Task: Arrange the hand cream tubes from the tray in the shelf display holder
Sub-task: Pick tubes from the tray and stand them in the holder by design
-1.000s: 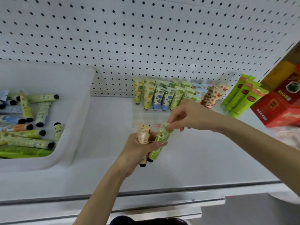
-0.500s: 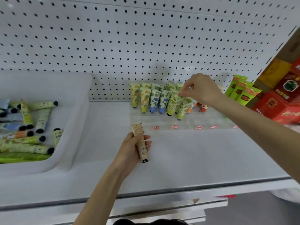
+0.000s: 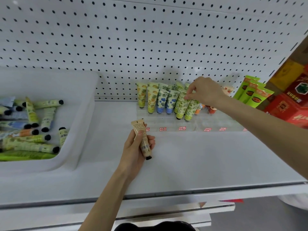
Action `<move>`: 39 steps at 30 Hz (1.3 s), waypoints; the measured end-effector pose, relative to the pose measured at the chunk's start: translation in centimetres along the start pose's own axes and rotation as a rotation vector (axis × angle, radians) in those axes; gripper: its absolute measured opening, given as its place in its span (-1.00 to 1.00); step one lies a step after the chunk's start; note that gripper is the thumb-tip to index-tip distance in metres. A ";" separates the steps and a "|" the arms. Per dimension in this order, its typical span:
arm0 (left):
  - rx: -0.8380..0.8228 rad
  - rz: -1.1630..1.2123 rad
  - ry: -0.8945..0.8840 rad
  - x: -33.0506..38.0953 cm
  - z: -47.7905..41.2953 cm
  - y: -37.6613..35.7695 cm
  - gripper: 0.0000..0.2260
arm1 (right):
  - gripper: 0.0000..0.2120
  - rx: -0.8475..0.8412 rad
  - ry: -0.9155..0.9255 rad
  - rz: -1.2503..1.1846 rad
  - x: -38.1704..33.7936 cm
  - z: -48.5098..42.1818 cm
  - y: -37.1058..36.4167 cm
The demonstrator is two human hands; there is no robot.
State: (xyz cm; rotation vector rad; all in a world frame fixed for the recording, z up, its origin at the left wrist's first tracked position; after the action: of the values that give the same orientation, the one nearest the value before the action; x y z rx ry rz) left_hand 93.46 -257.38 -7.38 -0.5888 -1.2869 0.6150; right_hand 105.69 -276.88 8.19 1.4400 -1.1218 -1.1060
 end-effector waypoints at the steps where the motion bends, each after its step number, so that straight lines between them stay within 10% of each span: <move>1: -0.004 0.016 0.001 0.0 0.0 0.0 -0.77 | -0.81 -0.004 0.001 -0.005 0.0 0.0 -0.1; 24: -0.047 0.098 0.117 -1.0 -0.1 0.0 -0.68 | -0.81 0.024 0.032 0.008 0.2 0.1 -0.4; 32: -0.019 -0.215 -0.004 0.3 0.6 -0.9 -0.77 | -0.84 0.178 0.103 -0.265 -0.3 2.1 3.0; 39: -0.097 -0.470 -0.060 -1.0 0.6 -6.1 -0.91 | -0.78 -0.176 0.108 -0.686 -1.2 7.7 0.9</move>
State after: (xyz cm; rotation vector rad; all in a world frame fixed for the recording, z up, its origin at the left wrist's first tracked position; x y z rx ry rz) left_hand 93.27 -262.34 -3.71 -0.3281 -1.4560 0.1824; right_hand 97.81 -276.93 8.21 1.7670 -0.4300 -1.5242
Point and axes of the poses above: each hand's wrist, its own z-axis away from the middle knuckle, its own y-axis out of the back of the hand, x = y × z, the point moved 9 cm from there along -z, towards the middle knuckle, and after that the axes turned 6 degrees about z, right-handed, at the moved point
